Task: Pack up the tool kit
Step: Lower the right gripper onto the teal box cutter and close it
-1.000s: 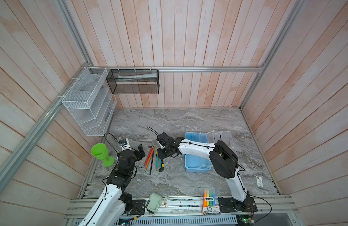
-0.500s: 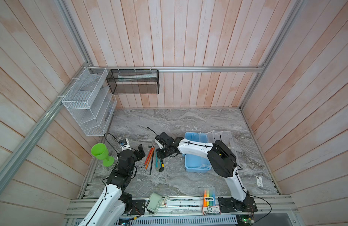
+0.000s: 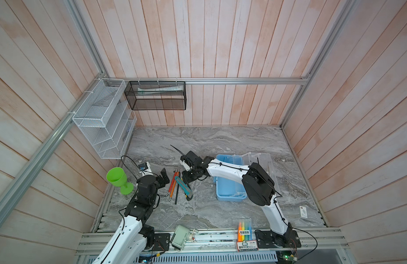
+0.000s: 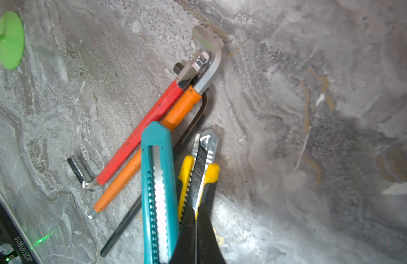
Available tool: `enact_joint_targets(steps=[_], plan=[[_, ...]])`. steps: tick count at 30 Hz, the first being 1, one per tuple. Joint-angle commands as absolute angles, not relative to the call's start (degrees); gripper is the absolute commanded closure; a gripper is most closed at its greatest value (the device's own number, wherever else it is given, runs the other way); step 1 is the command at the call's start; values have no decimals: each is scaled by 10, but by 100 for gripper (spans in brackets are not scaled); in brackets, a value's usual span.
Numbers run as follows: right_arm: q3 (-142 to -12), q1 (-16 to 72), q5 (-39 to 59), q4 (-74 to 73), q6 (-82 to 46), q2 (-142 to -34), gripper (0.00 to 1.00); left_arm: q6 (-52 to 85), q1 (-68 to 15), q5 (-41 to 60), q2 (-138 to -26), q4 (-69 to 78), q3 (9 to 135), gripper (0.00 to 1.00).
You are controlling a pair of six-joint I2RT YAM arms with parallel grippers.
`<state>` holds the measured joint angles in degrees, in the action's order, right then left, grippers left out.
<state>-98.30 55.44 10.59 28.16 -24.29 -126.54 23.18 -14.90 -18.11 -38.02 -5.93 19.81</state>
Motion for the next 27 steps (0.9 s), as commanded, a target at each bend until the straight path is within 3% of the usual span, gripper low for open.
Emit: enact_joint_targets(steps=[1, 3, 5, 11, 27], plan=[[-1000, 545, 105, 324, -227, -1262, 100, 239, -146, -194, -371, -67, 186, 0], [-1004, 543, 105, 334, -221, -1258, 97, 239, -146, -194, -372, -69, 186, 0], [-1011, 543, 108, 347, -212, -1255, 84, 239, -146, -195, -372, -68, 187, 0], [-1011, 572, 73, 367, -183, -1227, 58, 239, -146, -194, -372, -69, 186, 0], [-1072, 614, 10, 404, -151, -1287, 40, 251, -145, -210, -353, -79, 182, 0]])
